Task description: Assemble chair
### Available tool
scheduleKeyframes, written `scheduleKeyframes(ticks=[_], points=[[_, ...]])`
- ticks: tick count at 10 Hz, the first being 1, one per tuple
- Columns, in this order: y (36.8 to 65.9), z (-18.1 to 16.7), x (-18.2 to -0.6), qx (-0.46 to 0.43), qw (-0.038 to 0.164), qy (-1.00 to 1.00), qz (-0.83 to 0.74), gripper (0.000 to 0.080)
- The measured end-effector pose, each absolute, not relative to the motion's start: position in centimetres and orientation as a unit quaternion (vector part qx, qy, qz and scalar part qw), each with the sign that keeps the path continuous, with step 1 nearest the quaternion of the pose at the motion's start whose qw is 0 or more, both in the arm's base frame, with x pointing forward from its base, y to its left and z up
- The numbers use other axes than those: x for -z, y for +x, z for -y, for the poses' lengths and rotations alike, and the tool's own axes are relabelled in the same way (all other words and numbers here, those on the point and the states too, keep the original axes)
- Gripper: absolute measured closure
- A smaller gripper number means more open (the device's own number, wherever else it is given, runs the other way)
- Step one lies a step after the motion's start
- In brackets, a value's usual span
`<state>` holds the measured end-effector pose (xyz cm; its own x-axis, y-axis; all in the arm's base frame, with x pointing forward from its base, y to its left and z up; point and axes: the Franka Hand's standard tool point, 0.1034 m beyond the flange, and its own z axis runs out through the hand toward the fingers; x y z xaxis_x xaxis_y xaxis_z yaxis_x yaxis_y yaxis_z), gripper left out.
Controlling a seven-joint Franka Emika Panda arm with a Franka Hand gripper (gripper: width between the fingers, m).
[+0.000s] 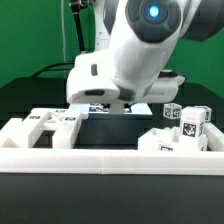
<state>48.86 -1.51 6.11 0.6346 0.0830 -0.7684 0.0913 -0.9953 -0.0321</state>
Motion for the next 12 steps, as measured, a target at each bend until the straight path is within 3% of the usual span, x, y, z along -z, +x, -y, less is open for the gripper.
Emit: scheduleKeyframes(ticks=[2, 6, 9, 12], points=[[50.7, 1.8, -7.6, 0.409, 0.001, 0.911, -0.049, 0.0509], [51.6, 2.0, -6.9, 0.378, 0.005, 0.924, -0.050, 0.0509], [55.1, 1.9, -10.0, 0.292, 0.007, 0.955, -0.050, 0.0508], [57.3, 2.2, -10.8, 0.175, 0.012, 0.983, -0.054, 0.0508]])
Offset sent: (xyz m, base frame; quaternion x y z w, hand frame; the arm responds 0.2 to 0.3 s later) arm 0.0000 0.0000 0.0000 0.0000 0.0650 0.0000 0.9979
